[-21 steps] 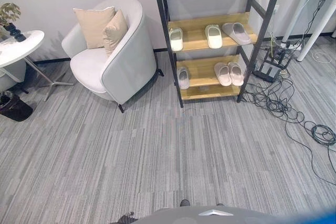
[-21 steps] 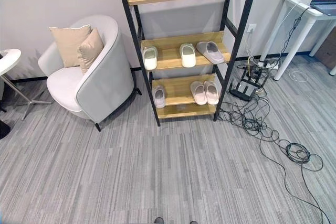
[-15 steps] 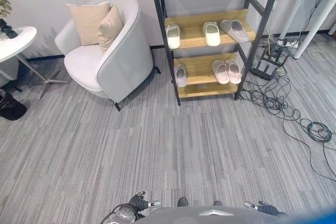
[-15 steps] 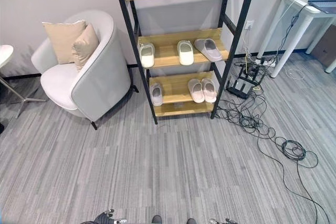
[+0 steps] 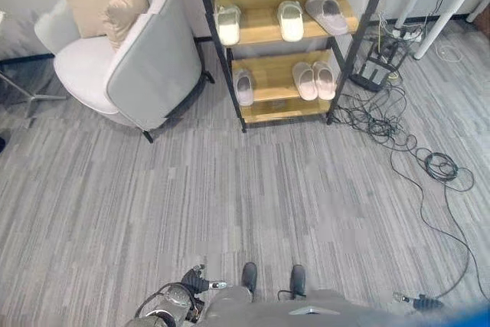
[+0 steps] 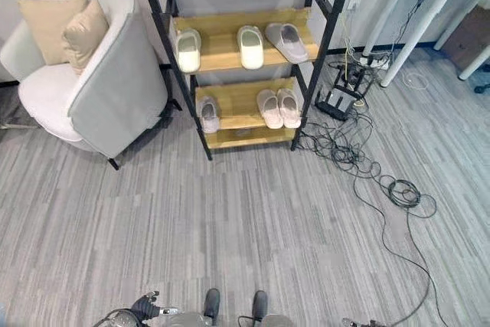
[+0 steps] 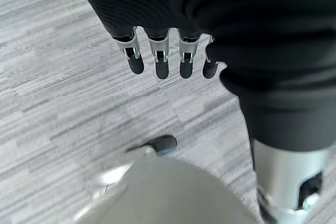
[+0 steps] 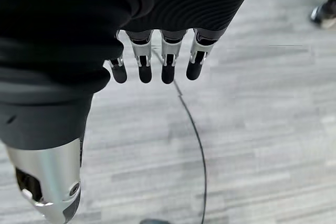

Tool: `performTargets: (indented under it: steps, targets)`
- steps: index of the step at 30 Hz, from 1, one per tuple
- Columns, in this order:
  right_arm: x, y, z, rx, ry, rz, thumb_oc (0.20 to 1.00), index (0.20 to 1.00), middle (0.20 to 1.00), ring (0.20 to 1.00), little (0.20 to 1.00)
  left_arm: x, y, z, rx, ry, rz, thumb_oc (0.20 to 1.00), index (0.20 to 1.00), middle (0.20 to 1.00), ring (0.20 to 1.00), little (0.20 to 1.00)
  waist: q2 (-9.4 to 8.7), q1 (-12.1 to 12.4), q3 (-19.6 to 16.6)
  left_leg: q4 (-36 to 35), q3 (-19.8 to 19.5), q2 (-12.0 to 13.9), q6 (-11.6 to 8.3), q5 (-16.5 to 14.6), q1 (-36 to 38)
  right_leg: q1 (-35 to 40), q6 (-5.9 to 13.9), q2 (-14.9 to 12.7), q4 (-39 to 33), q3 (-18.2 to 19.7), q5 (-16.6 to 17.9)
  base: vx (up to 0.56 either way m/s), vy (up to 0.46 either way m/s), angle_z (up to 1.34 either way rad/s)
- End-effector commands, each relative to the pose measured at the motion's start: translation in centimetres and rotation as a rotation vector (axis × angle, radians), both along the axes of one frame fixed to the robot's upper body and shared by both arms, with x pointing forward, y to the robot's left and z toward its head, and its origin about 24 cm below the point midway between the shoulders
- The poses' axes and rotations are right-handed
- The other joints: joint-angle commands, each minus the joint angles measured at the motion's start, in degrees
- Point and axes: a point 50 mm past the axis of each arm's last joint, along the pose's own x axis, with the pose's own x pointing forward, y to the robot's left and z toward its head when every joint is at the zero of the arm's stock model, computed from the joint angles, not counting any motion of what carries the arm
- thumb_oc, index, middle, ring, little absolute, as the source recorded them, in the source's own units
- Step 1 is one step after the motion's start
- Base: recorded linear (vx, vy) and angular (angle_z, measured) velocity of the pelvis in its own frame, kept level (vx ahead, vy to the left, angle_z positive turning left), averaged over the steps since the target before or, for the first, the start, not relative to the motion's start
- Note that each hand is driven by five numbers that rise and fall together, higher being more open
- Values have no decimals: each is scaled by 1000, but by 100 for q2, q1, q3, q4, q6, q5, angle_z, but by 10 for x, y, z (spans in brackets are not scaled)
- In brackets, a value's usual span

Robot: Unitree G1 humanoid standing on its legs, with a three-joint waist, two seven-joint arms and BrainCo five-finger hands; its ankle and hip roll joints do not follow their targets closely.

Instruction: Arrange the slippers neatly on the shoe rack.

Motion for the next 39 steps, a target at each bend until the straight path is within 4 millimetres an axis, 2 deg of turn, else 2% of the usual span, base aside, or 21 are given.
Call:
performTargets:
  steps: [1,4,6,7,12,14,15,17,19,22,24,26,28,29,31,32,34,35,36,37,39]
  targets:
    - [-1,6,-3,-5,25,64,1000,1000,1000,1000,1000,15,-11,3,-7,-41,-40,1000,1000,1000,1000,1000,-60,77,-1,986,633,467,-36,-86,-700,176,580,-492,732,-183,-599,137,-39,22]
    - [5,16,-6,13,17,80,1000,1000,1000,1000,1000,18,-11,4,6,-46,-58,1000,1000,1000,1000,1000,-130,227,-26,732,1020,507,-47,82,-1230,385,652,-526,672,-309,-673,184,64,35]
    - [18,25,-7,26,-17,112,1000,1000,1000,1000,1000,14,-8,2,19,-26,-65,1000,1000,1000,1000,1000,-148,407,-16,427,739,422,-153,399,-1400,564,713,-502,614,-263,-713,247,200,-2]
    - [18,31,-9,40,-23,119,1000,1000,1000,1000,1000,-3,-3,-3,20,34,-15,1000,1000,1000,1000,1000,-178,425,-129,58,452,309,-85,356,-1088,639,793,-513,659,-193,-744,276,237,-22]
    - [7,56,-20,127,3,133,1000,1000,1000,1000,1000,-37,18,-7,48,134,91,1000,1000,1000,1000,1000,-381,438,-457,-160,463,108,197,122,-584,637,1062,-791,964,-73,-512,283,273,-44]
    - [10,64,-21,157,-10,134,1000,1000,1000,1000,1000,-36,26,-4,67,124,93,1000,1000,1000,1000,1000,-433,439,-488,-167,500,-37,380,-61,-383,417,1293,-994,1579,-25,-91,190,346,11]
    - [16,69,-21,171,-26,147,1000,1000,1000,1000,1000,-32,29,-3,79,112,90,1000,1000,1000,1000,1000,-360,439,-425,-158,538,-95,531,-179,-263,95,1483,-1268,2377,-67,459,130,312,10]
    - [22,74,-21,184,-46,155,1000,1000,1000,1000,1000,-24,32,0,95,90,59,1000,1000,1000,1000,1000,-157,375,-319,-183,437,-60,654,-335,13,-300,1438,-1451,3324,-229,700,217,323,4]
    - [20,76,-22,190,-41,160,1000,1000,1000,1000,1000,-20,33,1,107,80,36,1000,1000,1000,1000,1000,-108,316,-285,-228,388,-52,661,-442,212,-449,1384,-1589,3173,-394,665,216,108,7]
    - [14,76,-23,192,-18,168,1000,1000,1000,1000,1000,-15,32,2,111,65,7,1000,1000,1000,1000,1000,-125,214,-203,-253,302,-7,542,-635,424,-574,1365,-1683,1935,-457,513,221,-111,18]
    - [4,75,-25,192,12,156,1000,1000,1000,1000,1000,-18,28,1,109,72,-8,1000,1000,1000,1000,1000,-153,111,-179,-355,196,56,423,-744,648,-763,1504,-1690,1066,-261,797,356,-233,9]
    - [-7,73,-27,196,47,137,1000,1000,1000,1000,1000,-17,26,0,110,74,-28,1000,1000,1000,1000,1000,-183,-35,-201,-489,20,116,323,-819,906,-851,1525,-1445,813,256,839,427,-252,16]
    - [-16,72,-28,195,77,130,1000,1000,1000,1000,1000,-21,24,-1,98,85,-15,1000,1000,1000,1000,1000,-226,-40,-279,-538,-47,228,248,-840,995,-715,1484,-1302,720,314,711,303,-238,49]
    - [-16,72,-28,191,83,145,1000,1000,1000,1000,1000,-22,25,-1,95,89,2,1000,1000,1000,1000,1000,-245,-45,-346,-586,-121,437,123,-762,1041,-668,1357,-1105,744,297,551,224,-254,57]
    - [-8,70,-26,180,55,157,1000,1000,1000,1000,1000,-16,25,0,82,62,28,1000,1000,1000,1000,1000,-245,-14,-410,-407,-300,787,-69,-595,938,-617,1125,-775,781,154,227,269,-350,37]
    - [-8,70,-26,180,55,157,1000,1000,1000,1000,1000,-16,25,0,82,62,28,1000,1000,1000,1000,1000,-240,-23,-411,-401,-311,793,-73,-599,931,-617,1122,-772,782,144,224,207,-338,31]
    - [16,66,-20,147,-18,184,1000,1000,1000,1000,1000,7,23,7,96,-11,-4,1000,1000,1000,1000,1000,-337,18,-299,406,-24,1163,-233,-15,359,-482,909,-653,845,-206,24,106,-297,29]
    - [31,62,-15,125,-64,202,1000,1000,1000,1000,1000,18,20,10,94,-52,-21,1000,1000,1000,1000,1000,-438,46,-214,788,406,1253,-133,-73,153,-359,835,-648,866,-349,-85,122,-209,92]
    - [52,62,-8,101,-130,239,1000,1000,1000,1000,1000,26,16,12,87,-86,-11,1000,1000,1000,1000,1000,-521,201,-155,659,421,872,-57,-464,-167,-250,883,-723,846,-418,-151,115,-118,104]
    - [52,62,-8,101,-130,240,1000,1000,1000,1000,1000,26,16,12,87,-87,-11,1000,1000,1000,1000,1000,-524,196,-152,662,417,865,-53,-468,-166,-246,887,-729,848,-422,-156,138,35,80]
    - [67,65,-3,91,-182,265,1000,1000,1000,1000,1000,29,18,14,101,-96,-9,1000,1000,1000,1000,1000,-564,374,-121,349,569,775,-106,-116,-706,-52,902,-744,764,-597,-252,121,116,12]
